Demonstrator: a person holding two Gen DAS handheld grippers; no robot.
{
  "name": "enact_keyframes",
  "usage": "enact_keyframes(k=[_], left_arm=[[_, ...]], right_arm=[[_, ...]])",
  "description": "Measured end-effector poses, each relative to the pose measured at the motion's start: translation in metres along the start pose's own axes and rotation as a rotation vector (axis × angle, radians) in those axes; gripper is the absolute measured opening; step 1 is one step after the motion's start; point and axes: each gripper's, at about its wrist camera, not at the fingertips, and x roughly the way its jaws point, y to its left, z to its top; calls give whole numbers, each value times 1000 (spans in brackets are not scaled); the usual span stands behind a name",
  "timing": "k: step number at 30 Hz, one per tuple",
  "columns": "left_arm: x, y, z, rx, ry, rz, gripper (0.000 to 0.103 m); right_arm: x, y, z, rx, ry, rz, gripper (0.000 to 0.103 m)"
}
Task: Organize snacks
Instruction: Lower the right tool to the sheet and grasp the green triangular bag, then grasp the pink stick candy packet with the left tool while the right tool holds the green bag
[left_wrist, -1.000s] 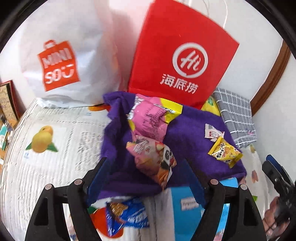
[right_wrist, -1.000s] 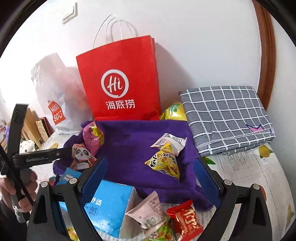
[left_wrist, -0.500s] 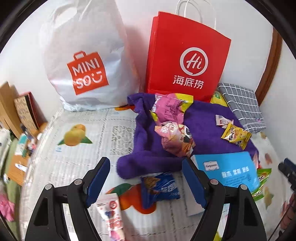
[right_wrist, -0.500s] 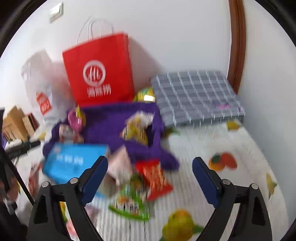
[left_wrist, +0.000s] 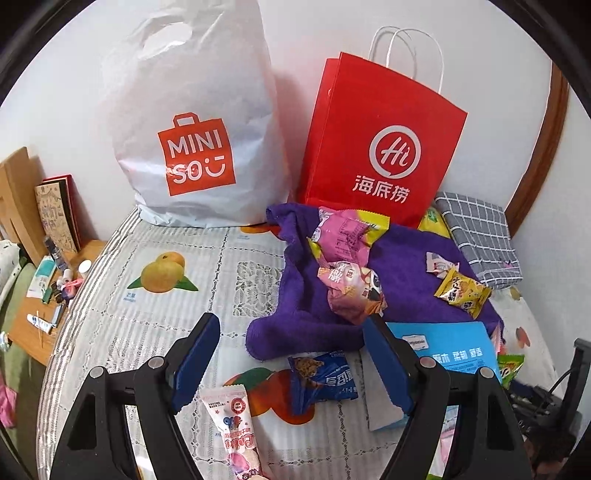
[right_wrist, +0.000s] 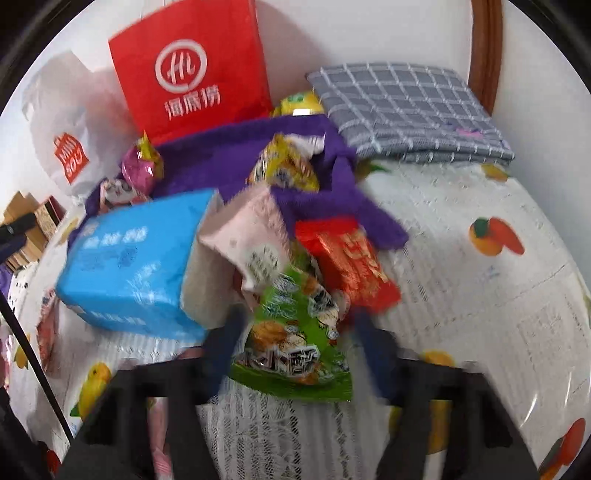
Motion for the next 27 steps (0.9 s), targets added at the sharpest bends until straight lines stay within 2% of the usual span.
enact_keyframes(k=[6, 9, 11, 16, 20, 24, 27], left_arm=[[-4, -4, -1, 13, -7, -10, 79], [-6, -7, -1, 24, -9, -12, 79], [-7, -8, -1, 29, -14, -13, 79], [-6, -10, -3, 46, -18, -5, 79], [-7, -8, -6, 60, -13, 28, 79], [-20, -6, -13, 102, -43, 43, 79], [-19, 4, -26, 82, 7, 60, 79]], right_arm=[[-33, -1, -19, -57, -5, 12, 43], [-37, -8, -31, -48, 27, 59, 43], [-32, -12, -40, -33, 30, 59, 43], [-31, -17, -49, 10, -79, 35, 44], [-30, -25, -48, 48, -74, 82, 44], [-28, -38, -46, 115, -67, 151, 44], [-27, -36, -44, 102, -63, 172, 43]])
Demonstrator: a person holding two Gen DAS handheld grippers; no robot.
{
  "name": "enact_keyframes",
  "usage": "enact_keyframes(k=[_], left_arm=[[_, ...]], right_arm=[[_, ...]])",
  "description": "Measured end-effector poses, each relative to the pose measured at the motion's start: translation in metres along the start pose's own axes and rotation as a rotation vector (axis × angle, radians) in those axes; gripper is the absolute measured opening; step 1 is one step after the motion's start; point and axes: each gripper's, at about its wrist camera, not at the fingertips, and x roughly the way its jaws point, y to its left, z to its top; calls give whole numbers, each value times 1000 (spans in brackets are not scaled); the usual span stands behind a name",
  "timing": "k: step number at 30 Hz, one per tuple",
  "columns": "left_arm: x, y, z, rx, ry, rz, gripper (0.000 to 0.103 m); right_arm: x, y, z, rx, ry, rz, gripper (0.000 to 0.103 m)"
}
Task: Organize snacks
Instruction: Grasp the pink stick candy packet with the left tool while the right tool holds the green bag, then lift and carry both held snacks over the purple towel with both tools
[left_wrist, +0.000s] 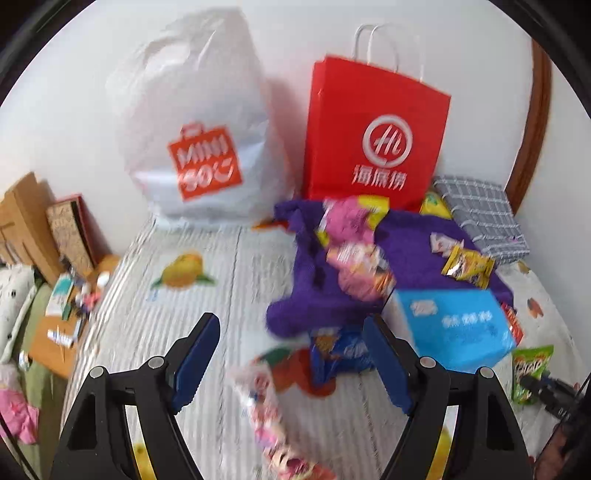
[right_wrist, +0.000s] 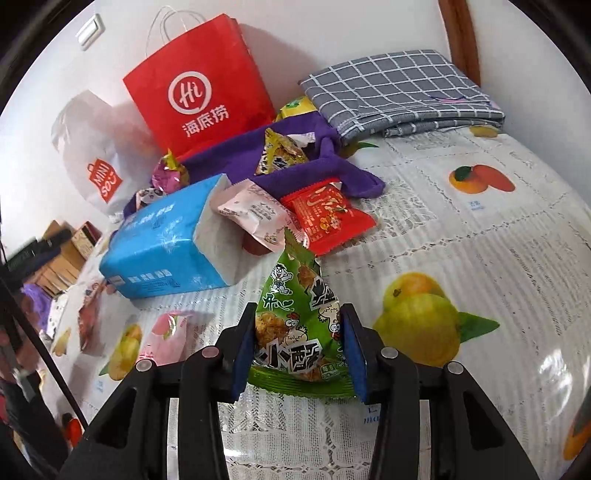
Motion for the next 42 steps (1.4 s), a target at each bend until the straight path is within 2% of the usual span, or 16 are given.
enact_keyframes(k=[3, 6, 11, 14, 15, 16, 18, 19, 21, 24, 28, 36, 38, 42], left_arm=[[0, 11, -19, -29, 57, -14, 79], [2, 18, -34, -51, 98, 8, 79], [21, 14, -51, -48, 174, 24, 78], [31, 8, -61, -50, 192, 21, 75], [33, 6, -62, -52, 200, 21, 67], [35, 5, -64, -51, 205, 33, 64], [34, 0, -66, -21, 184, 89, 48], [34, -1, -66, -14, 180, 92, 45], [32, -2, -67, -9, 162, 79, 31], [30, -1, -68, -13, 149, 54, 22], [24, -1, -71, -29, 141, -41, 21], [4, -9, -69, 5, 104, -27, 21], [-5, -9, -67, 11, 90, -27, 21], [-20, -12, -55, -8, 76, -80, 21]], right_arm=[[1, 3, -1, -18, 3, 6, 43], [1, 2, -1, -14, 7, 20, 44], [1, 0, -1, -3, 7, 32, 44], [2, -2, -1, -3, 13, 57, 45], [2, -2, -1, -7, 17, 63, 46], [2, -1, -1, -12, 17, 61, 45], [2, 1, -1, -24, 17, 44, 45], [3, 2, -1, -27, 19, 41, 45], [3, 2, -1, -30, 21, 39, 45], [3, 2, -2, -29, 20, 40, 45], [1, 2, -2, -32, 8, 64, 43], [-13, 6, -4, -50, -9, -8, 40], [-25, 8, -1, -39, -26, 3, 39], [-46, 21, 11, -52, -66, 27, 39]])
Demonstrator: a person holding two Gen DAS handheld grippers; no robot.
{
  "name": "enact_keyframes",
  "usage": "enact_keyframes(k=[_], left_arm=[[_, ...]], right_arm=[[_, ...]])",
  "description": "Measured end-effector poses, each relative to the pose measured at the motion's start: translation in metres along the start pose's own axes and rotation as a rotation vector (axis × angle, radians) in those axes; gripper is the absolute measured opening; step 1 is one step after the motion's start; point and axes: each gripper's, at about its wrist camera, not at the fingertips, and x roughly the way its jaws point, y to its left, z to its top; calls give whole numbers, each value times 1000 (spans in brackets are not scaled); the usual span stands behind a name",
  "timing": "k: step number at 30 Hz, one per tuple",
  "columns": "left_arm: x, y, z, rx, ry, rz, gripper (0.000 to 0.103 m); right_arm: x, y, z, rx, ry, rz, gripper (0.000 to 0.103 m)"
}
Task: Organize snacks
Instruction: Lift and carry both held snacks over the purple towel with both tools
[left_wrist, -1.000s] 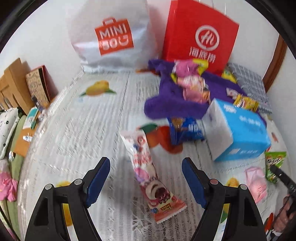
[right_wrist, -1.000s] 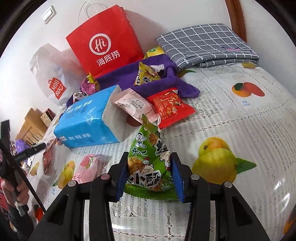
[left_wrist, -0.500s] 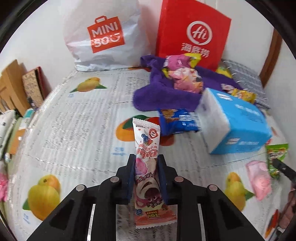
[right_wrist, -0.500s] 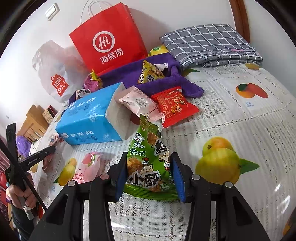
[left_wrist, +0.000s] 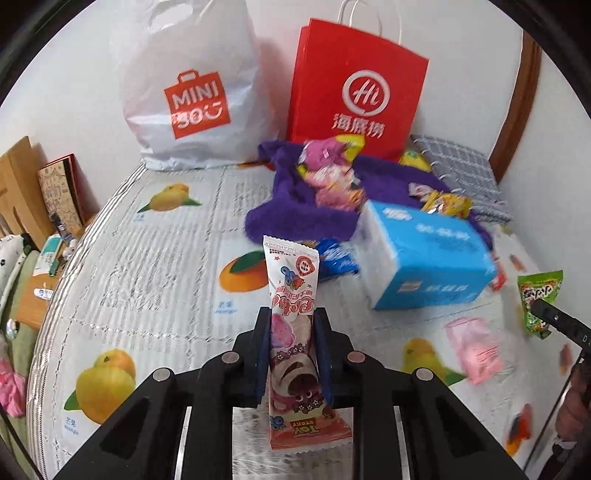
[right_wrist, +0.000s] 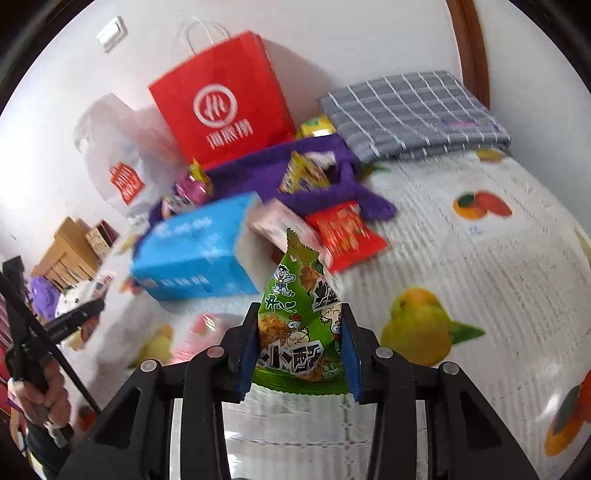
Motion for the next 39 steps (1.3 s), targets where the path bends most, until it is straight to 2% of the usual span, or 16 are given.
enact_keyframes(k=[6, 16, 19, 24, 34, 39], left_arm=[[-14, -23, 27, -2, -31, -86, 21], [-20, -56, 74, 33, -98, -112, 21], [-17, -61, 88, 40, -109, -117, 21], [-7, -56, 108, 39, -137, -113, 21], [23, -25, 107, -33, -100, -99, 21], [25, -22, 105, -40, -99, -105, 21]], right_arm=[[-22, 37, 34, -103, -74, -1, 39], [-24, 69, 87, -152, -132, 18, 39], [-18, 74, 102, -155, -142, 16, 39], [1, 84, 128, -153, -149, 62, 39], [54, 118, 185, -181, -119, 175, 39], [67, 126, 187, -193, -93, 204, 39]])
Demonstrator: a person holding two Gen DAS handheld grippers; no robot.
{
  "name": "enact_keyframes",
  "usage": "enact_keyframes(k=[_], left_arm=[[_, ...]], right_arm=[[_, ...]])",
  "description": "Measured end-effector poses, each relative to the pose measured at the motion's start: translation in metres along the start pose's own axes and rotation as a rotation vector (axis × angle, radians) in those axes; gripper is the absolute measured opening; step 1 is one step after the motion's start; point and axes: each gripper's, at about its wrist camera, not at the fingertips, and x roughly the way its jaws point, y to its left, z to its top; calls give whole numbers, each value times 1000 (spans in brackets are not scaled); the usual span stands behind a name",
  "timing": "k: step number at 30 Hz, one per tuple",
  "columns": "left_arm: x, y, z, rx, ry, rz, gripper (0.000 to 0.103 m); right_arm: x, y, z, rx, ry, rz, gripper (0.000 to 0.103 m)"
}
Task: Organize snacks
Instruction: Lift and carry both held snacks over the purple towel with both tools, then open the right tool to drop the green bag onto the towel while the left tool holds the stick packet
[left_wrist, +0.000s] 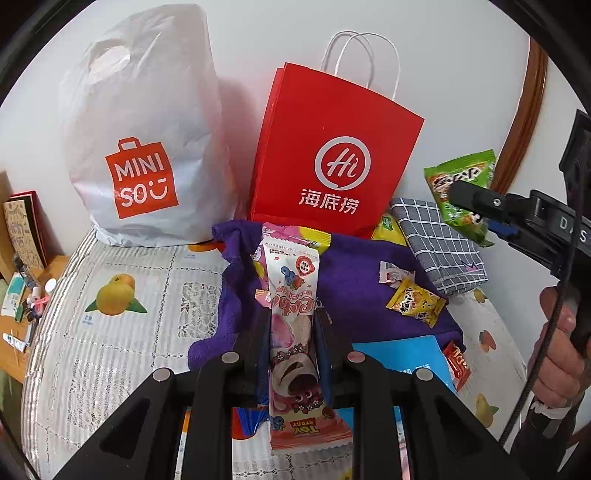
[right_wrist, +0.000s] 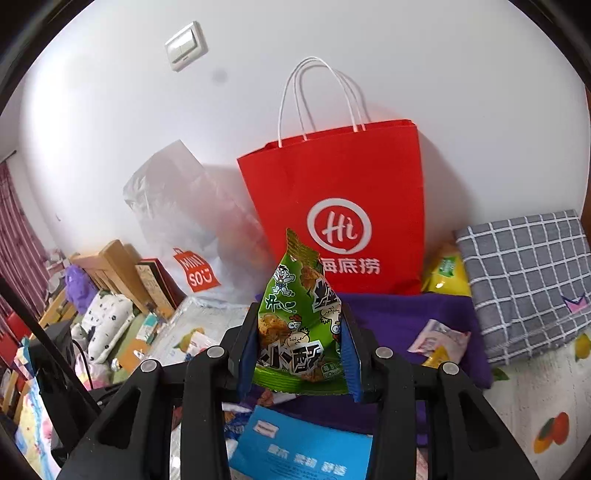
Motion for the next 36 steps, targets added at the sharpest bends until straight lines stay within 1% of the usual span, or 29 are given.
enact_keyframes(k=[4, 7, 12, 17, 21, 28, 36], left_arm=[[4, 3, -1, -8, 14, 3, 21], [4, 1, -2, -2, 16, -1, 21], [6, -5, -3, 14, 21, -8, 21], [8, -8, -3, 19, 21, -10, 21], [9, -8, -3, 17, 21, -14, 21], [11, -8, -3, 17, 21, -25, 21], [15, -6, -4, 13, 28, -20, 21]], right_arm=[[4, -6, -15, 3, 29, 5, 39], [-2, -25, -36, 59, 20, 11, 39], [0, -50, -61, 107, 48, -21, 39], [0, -60, -63, 121, 44, -40, 39], [-1, -62, -64, 102, 24, -89, 39], [-3, -60, -62, 80, -3, -103, 39], [11, -67, -67, 86, 8, -150, 39]])
